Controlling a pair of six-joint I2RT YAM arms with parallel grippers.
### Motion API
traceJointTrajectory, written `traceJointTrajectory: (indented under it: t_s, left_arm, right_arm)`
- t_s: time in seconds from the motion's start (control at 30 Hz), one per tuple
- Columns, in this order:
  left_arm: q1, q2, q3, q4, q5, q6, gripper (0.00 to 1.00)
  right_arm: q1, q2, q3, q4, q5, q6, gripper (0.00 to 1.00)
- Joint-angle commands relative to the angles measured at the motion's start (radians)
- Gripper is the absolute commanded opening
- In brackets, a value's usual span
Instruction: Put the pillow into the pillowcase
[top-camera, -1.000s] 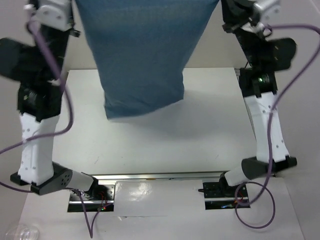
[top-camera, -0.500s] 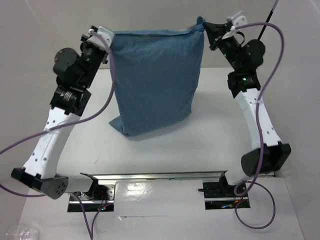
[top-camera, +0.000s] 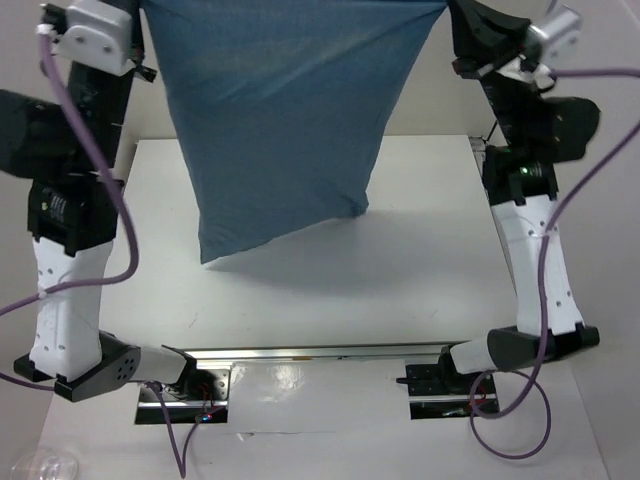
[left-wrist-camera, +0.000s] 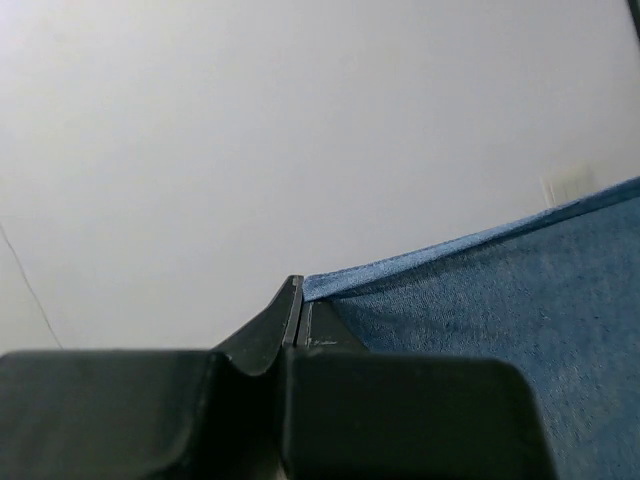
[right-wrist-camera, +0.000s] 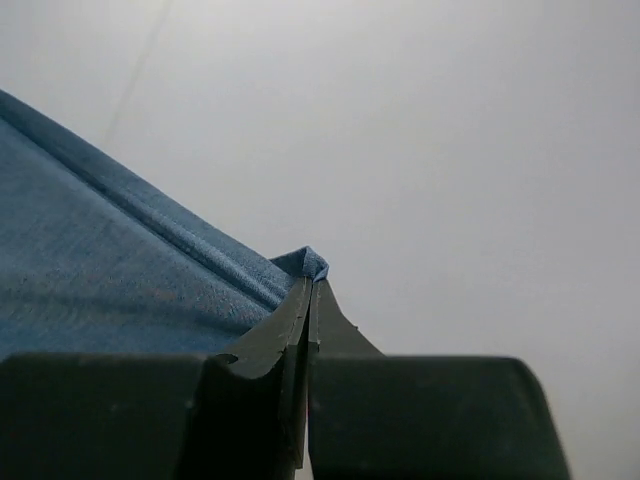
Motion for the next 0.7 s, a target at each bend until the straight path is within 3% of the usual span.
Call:
traceJointTrajectory:
  t_s: [0.0,0.07,0.17,0.27,0.67]
  left_arm:
    - [0.017,-0.038,0.094,0.180,-0.073,0.057,0.00]
    - [0.017,-0.058,0.044,0.119,-0.073,0.029,0.00]
    - [0.017,-0.145,-0.250,0.165,-0.047,0.018,0.00]
    - [0.017,-0.145,-0.335,0.156,-0.047,-0.025,0.00]
    - [0.017,-0.113,-0.127,0.082,0.002,-0.091,0.00]
  right_arm:
    - [-0.020,-0.096,0.053,0.194,0.106,-0.046,0.00]
    - [-0.031,-0.116,0.007,0.119,0.106,-0.046,0.00]
    - [-0.031,-0.116,-0.091,0.048,0.048,-0.055,0.00]
    - [-0.031,-0.106,-0.148,0.039,0.034,-0.067,0.00]
    - [-0.031,-0.127,-0.029,0.039,0.029,-0.001,0.00]
